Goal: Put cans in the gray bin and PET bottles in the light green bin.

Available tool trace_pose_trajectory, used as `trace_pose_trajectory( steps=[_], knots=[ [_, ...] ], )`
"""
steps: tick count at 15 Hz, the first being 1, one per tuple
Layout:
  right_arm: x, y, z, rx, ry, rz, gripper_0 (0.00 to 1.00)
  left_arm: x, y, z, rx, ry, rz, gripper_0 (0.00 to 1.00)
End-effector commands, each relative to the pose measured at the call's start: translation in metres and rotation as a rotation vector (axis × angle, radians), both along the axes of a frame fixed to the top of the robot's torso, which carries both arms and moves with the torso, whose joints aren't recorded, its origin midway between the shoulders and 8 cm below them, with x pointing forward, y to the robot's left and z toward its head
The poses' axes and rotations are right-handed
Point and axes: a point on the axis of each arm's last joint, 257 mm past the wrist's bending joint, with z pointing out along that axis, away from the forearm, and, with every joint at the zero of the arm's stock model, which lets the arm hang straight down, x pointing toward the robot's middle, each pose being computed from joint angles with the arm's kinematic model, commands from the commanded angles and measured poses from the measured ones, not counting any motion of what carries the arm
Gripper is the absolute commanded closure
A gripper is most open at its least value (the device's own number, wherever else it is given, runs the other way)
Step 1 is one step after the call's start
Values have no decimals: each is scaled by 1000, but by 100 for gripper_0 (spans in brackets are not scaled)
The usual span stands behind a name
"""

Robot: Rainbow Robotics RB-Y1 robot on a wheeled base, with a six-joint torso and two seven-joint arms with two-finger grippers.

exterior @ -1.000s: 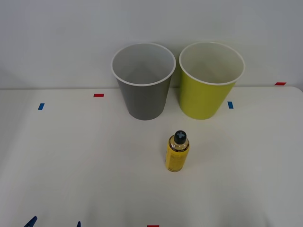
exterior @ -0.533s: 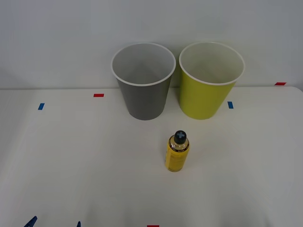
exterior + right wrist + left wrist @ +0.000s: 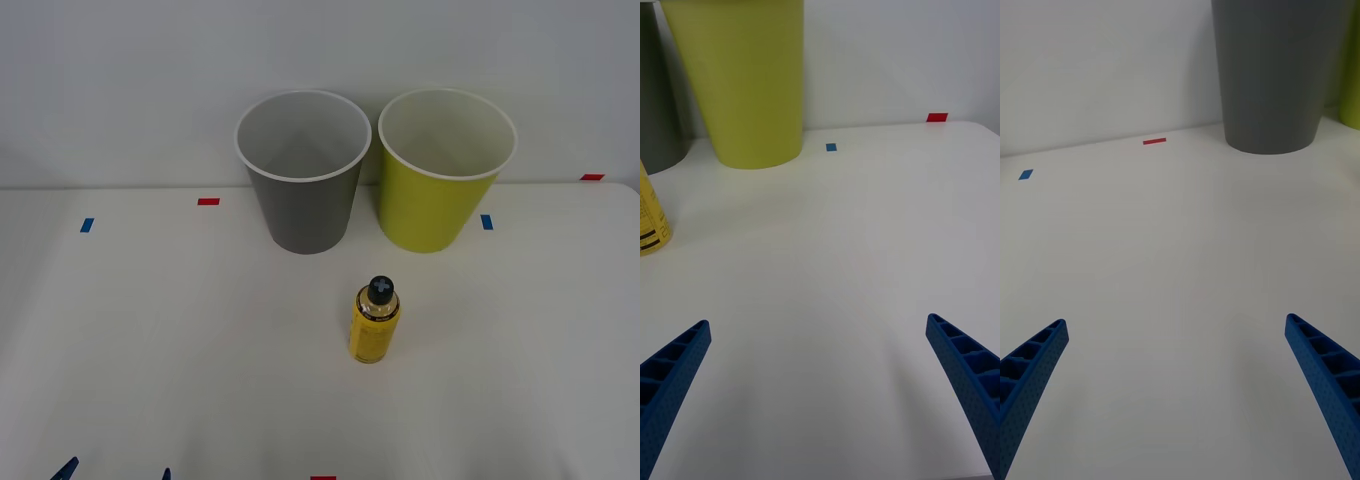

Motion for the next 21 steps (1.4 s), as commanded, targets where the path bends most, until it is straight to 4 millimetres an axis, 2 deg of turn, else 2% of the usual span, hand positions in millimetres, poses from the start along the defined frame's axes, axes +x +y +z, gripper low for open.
trace_pose_trajectory(
  steps=[1,7,11,15,21],
  knots=[
    [6,0,-13,8,11,-3,0,0,0,0,0,0,0,0],
    [9,6,7,1,-66,22,0,0,0,0,0,0,0,0],
    [28,41,21,42,-135,111,0,0,0,0,0,0,0,0],
    [42,63,24,46,-156,179,0,0,0,0,0,0,0,0],
    [96,110,31,56,-190,267,0,0,0,0,0,0,0,0]
  ],
)
